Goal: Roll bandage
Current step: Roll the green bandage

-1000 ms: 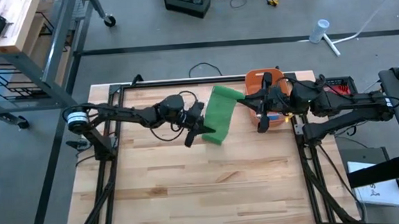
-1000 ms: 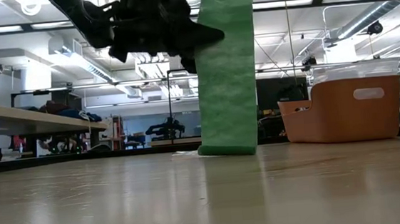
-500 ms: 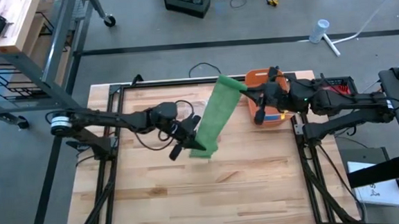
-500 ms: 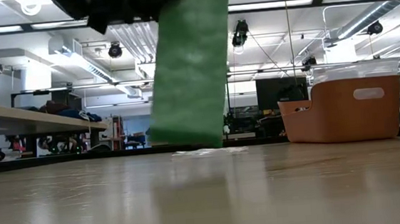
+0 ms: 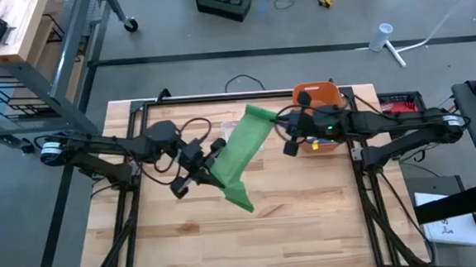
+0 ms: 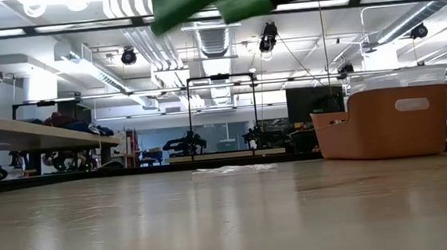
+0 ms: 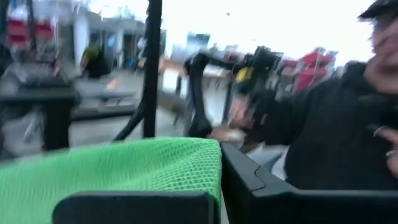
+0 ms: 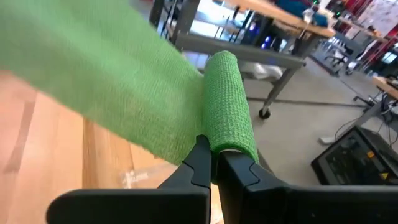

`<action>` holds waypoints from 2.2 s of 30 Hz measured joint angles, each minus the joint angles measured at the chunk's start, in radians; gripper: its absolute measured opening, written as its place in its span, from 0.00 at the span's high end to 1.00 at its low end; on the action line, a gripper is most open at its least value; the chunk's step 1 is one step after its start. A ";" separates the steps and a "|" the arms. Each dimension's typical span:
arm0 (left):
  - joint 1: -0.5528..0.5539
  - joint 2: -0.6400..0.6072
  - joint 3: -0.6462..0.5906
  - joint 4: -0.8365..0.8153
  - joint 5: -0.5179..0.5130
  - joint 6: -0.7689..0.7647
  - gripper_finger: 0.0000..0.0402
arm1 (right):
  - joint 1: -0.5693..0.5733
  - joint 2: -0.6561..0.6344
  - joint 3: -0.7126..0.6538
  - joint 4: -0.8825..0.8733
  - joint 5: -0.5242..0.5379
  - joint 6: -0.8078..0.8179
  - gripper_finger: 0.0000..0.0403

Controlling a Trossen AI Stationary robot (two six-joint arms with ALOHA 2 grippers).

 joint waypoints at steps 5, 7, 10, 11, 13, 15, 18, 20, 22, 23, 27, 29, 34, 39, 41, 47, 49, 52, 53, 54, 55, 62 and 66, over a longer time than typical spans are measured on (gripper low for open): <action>0.004 -0.005 0.000 0.163 -0.021 -0.140 1.00 | 0.003 0.099 0.000 0.024 -0.039 0.003 1.00; 0.016 -0.004 0.000 0.203 -0.056 -0.179 1.00 | 0.008 0.138 0.000 0.024 -0.068 0.025 1.00; 0.051 -0.002 0.002 0.236 -0.083 -0.258 1.00 | 0.016 0.196 0.000 0.037 -0.116 0.060 1.00; 0.067 -0.002 0.011 0.238 -0.083 -0.289 1.00 | 0.021 0.213 0.000 0.042 -0.126 0.065 1.00; 0.102 -0.001 0.037 0.241 -0.082 -0.353 1.00 | 0.031 0.242 0.000 0.063 -0.154 0.070 1.00; 0.141 -0.002 0.065 0.238 -0.081 -0.409 1.00 | 0.039 0.266 0.000 0.079 -0.195 0.071 1.00; 0.202 0.002 0.107 0.185 -0.079 -0.467 1.00 | 0.047 0.293 0.000 0.114 -0.272 0.096 1.00; 0.252 0.003 0.135 0.119 -0.048 -0.492 1.00 | 0.055 0.302 0.000 0.117 -0.327 0.124 1.00; 0.306 0.003 0.166 0.081 0.003 -0.508 1.00 | 0.070 0.303 0.000 0.118 -0.366 0.156 1.00; 0.330 0.001 0.179 0.075 0.019 -0.524 1.00 | 0.080 0.301 0.000 0.118 -0.387 0.168 1.00; 0.409 -0.004 0.229 0.067 0.035 -0.595 1.00 | 0.113 0.295 0.000 0.119 -0.455 0.197 1.00; 0.442 -0.003 0.251 0.041 0.038 -0.622 1.00 | 0.127 0.294 0.000 0.118 -0.463 0.216 1.00; 0.512 -0.002 0.298 -0.094 -0.002 -0.589 1.00 | 0.168 0.288 0.007 0.119 -0.469 0.226 1.00; 0.575 -0.002 0.320 -0.219 -0.084 -0.505 1.00 | 0.213 0.285 0.056 0.120 -0.504 0.200 1.00; 0.605 -0.002 0.320 -0.230 -0.089 -0.494 1.00 | 0.230 0.285 0.080 0.118 -0.516 0.184 1.00; 0.646 0.001 0.287 -0.307 -0.093 -0.476 0.99 | 0.261 0.285 0.139 0.112 -0.529 0.139 1.00; 0.646 0.002 0.277 -0.353 -0.087 -0.450 0.97 | 0.267 0.285 0.153 0.114 -0.531 0.124 1.00; 0.646 0.002 0.249 -0.407 -0.087 -0.396 0.89 | 0.274 0.286 0.176 0.113 -0.534 0.108 1.00; 0.646 0.002 0.235 -0.422 -0.087 -0.377 0.86 | 0.278 0.286 0.184 0.113 -0.535 0.103 1.00; 0.646 0.002 0.222 -0.436 -0.087 -0.366 0.83 | 0.281 0.286 0.192 0.113 -0.536 0.096 1.00; 0.647 0.002 0.210 -0.453 -0.087 -0.353 0.79 | 0.285 0.286 0.199 0.113 -0.538 0.094 1.00; 0.649 0.002 0.128 -0.534 -0.083 -0.245 0.52 | 0.301 0.286 0.229 0.109 -0.545 0.130 1.00; 0.646 0.002 0.073 -0.548 -0.042 -0.206 0.38 | 0.312 0.286 0.244 0.107 -0.559 0.130 1.00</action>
